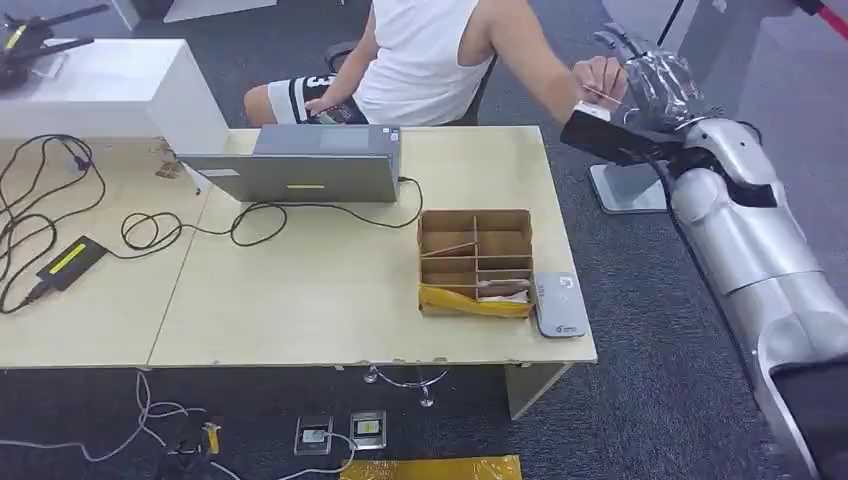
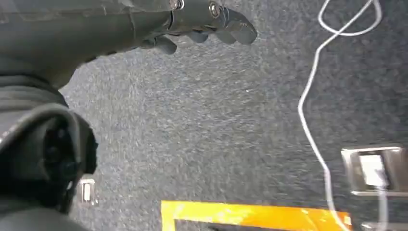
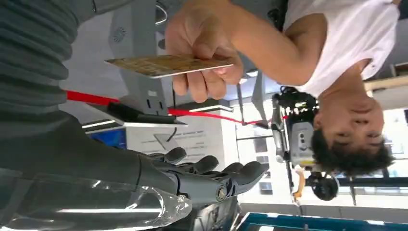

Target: Pass the card to the sensor for recognition and then transmit it.

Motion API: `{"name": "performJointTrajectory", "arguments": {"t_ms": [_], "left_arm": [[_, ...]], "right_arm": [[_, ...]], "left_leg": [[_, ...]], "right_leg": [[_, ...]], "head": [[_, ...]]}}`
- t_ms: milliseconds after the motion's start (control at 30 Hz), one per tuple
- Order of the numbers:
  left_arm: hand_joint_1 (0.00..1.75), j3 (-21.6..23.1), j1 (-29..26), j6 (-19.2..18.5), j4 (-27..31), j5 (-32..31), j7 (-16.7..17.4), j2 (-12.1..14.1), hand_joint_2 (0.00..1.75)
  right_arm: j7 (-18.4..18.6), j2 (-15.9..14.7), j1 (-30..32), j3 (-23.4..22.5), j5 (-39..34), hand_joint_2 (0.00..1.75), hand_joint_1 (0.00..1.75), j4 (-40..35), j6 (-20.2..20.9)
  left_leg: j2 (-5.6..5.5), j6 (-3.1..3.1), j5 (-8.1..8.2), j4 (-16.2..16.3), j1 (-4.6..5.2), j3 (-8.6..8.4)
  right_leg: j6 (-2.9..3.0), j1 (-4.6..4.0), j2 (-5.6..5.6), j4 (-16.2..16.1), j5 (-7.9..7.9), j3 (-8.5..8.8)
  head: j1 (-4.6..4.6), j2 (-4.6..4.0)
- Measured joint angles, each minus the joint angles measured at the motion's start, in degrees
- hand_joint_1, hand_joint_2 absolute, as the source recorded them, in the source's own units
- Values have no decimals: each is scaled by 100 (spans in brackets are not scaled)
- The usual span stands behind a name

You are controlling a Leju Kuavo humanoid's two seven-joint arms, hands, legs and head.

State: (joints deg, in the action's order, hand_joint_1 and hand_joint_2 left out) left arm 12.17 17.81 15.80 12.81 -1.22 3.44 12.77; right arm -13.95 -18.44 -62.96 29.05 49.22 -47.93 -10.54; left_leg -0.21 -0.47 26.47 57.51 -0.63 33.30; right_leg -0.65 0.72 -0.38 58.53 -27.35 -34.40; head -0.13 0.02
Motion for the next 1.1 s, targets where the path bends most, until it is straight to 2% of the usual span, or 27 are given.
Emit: {"name": "performJointTrajectory", "arguments": {"t_ms": [267, 533, 567, 600, 633, 1100], "left_arm": [[0, 4, 930, -351, 72, -146, 753, 188, 0], [0, 83, 973, -389, 85, -258, 797, 234, 0], [0, 85, 973, -389, 85, -267, 797, 236, 0], [0, 85, 973, -389, 85, -275, 797, 238, 0], [0, 87, 974, -389, 85, -295, 797, 240, 0], [0, 92, 975, -278, 85, -358, 797, 273, 0]], "right_arm": [[-164, 430, -151, 218, -28, 175, 0, 472, -142], [-181, 570, -253, 358, -66, 175, 0, 717, -170], [-181, 575, -258, 363, -77, 175, 38, 732, -164], [-179, 577, -264, 371, -90, 175, 157, 745, -157], [-170, 581, -270, 387, -96, 175, 175, 758, -146], [-116, 669, -307, 511, -96, 175, 175, 857, 11]], "left_leg": [[-1, -11, -10, 1, -6, 2], [1, -12, -10, 7, -15, 21], [1, -12, -10, 7, -15, 22], [2, -12, -10, 7, -15, 23], [2, -12, -10, 7, -15, 25], [3, -12, -10, 10, -21, 32]], "right_leg": [[2, -5, 6, 2, 5, -3], [3, -16, 8, -1, 6, -26], [3, -16, 8, -2, 6, -27], [3, -16, 9, -2, 6, -29], [3, -16, 9, -2, 6, -30], [3, -22, 10, -1, 7, -34]], "head": [[4, 0], [4, 0], [2, 0], [2, -2], [2, 0], [4, 0]]}}
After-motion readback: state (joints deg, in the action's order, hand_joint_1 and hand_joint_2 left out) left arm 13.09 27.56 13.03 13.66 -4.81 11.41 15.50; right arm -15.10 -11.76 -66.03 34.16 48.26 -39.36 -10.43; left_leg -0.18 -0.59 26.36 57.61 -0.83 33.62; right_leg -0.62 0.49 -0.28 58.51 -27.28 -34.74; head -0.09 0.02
